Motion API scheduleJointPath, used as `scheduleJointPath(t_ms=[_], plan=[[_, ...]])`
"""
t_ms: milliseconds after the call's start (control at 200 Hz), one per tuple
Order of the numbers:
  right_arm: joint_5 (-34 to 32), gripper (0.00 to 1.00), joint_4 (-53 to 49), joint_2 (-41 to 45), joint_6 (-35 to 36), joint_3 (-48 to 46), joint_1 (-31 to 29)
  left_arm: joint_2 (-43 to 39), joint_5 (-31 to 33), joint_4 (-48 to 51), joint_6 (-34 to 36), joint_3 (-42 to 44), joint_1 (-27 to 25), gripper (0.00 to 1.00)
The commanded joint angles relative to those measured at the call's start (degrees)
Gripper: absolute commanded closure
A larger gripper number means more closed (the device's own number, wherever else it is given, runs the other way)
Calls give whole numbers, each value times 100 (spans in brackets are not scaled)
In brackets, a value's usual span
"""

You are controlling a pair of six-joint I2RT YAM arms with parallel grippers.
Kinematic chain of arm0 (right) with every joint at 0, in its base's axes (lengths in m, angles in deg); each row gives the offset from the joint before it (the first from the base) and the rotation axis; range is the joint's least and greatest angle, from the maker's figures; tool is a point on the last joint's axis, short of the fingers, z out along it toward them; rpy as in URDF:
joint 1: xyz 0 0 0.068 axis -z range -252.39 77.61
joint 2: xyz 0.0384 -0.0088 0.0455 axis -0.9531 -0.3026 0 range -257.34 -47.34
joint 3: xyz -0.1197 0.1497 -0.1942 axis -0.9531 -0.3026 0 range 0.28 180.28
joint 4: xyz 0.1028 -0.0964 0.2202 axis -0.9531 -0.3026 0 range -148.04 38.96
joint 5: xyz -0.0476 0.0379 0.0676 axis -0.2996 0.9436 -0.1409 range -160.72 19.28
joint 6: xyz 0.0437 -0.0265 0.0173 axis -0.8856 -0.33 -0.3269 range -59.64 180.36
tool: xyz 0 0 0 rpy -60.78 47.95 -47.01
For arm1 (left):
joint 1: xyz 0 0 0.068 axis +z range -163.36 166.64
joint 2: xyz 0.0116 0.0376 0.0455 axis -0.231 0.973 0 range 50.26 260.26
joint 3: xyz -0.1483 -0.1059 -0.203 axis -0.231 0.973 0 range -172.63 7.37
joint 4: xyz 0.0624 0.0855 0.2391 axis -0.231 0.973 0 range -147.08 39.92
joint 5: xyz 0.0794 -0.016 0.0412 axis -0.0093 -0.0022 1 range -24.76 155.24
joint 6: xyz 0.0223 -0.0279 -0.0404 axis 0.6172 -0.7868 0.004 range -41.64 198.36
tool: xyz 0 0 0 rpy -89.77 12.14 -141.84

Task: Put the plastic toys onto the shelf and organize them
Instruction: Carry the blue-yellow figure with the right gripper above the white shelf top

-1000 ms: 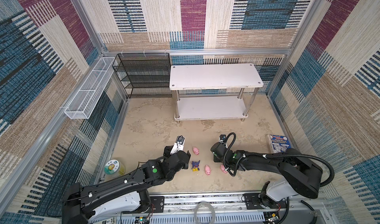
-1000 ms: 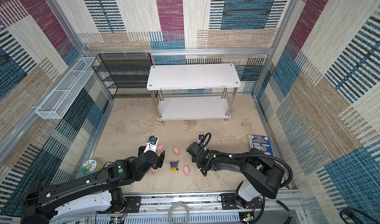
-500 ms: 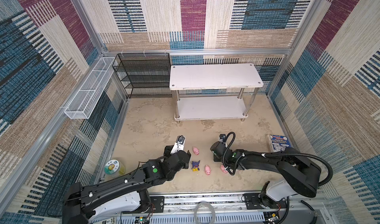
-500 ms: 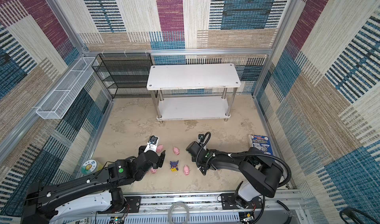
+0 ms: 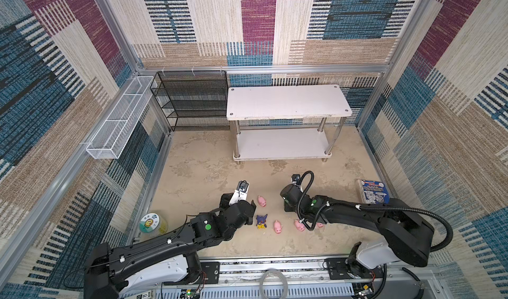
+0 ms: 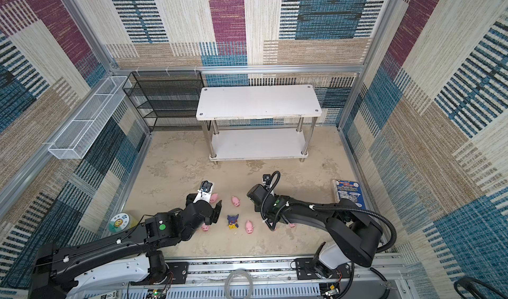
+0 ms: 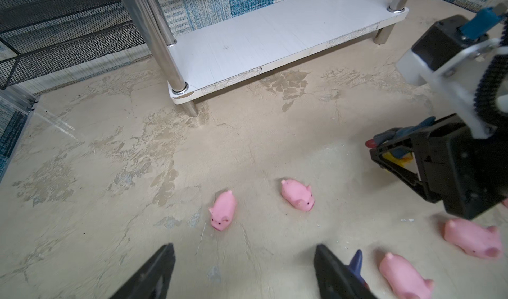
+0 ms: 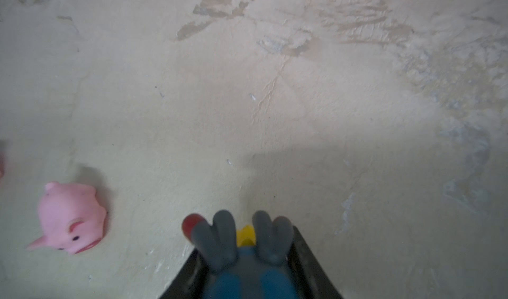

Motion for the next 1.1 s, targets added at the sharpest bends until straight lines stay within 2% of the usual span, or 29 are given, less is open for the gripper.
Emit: scheduleJointPath(t_ms=[0, 240, 641, 917, 1097], plan=[[-115, 63, -425, 77, 218, 255, 1, 68, 1, -161, 159, -99, 2, 16], [-1, 64, -1259, 393, 662, 1082, 12, 267, -204, -205, 555, -398, 0, 16], [-274, 64, -2471, 497, 1629, 3335, 136, 487, -669, 50, 1471, -1454, 7, 16], [-117, 64, -2444, 314, 2413, 4540, 772, 731, -964, 16, 2232, -2304, 14, 14], [-81, 64, -2549, -247, 2928, 5666, 1170, 1052, -965, 120, 2504, -2894, 66, 13]])
